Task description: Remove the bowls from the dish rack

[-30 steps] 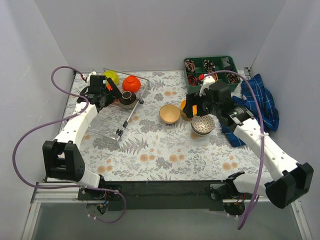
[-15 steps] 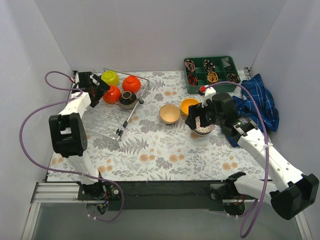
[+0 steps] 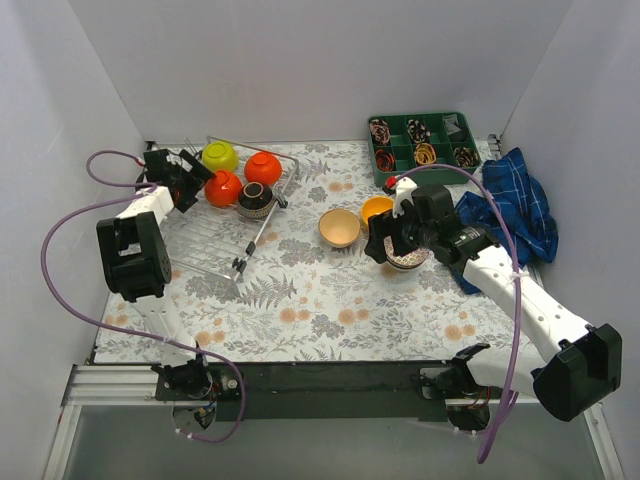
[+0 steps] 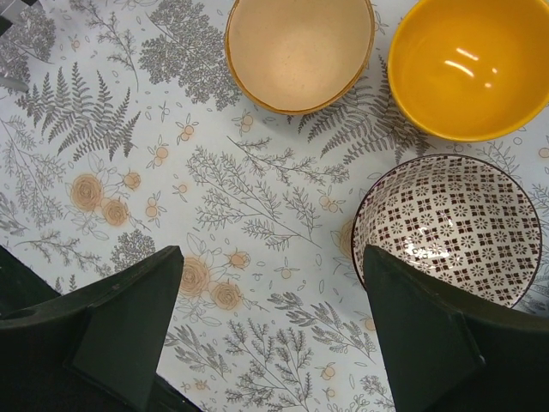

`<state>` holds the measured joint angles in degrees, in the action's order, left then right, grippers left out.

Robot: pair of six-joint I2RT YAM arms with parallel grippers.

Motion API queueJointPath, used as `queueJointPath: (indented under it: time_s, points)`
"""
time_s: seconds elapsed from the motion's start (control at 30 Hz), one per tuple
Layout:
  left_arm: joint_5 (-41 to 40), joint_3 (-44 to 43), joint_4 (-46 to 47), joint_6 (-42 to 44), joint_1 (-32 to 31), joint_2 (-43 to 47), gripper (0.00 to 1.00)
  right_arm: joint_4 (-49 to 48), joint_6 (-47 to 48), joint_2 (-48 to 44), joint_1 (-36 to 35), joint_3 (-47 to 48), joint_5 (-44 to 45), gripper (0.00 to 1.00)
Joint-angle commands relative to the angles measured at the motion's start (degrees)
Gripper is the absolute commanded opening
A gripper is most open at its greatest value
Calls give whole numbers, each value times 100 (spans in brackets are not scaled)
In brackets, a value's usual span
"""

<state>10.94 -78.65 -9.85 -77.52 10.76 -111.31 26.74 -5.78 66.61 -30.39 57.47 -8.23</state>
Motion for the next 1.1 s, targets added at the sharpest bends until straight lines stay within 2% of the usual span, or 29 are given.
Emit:
queueJointPath:
  time_s: [0.0, 0.17, 0.73, 1.07]
  points:
    - [488, -185, 238, 26, -13, -14, 98, -231, 86, 54, -2, 168, -223, 94]
    - [400, -63, 238, -27, -13, 197, 98, -222, 86, 63, -2, 194, -205, 93]
    - [629, 25, 264, -194, -4, -453, 98, -266, 95, 1, -2, 62, -276, 93]
    - [611, 403, 229, -545, -4, -366, 98, -284, 86, -95, -2, 18, -328, 92]
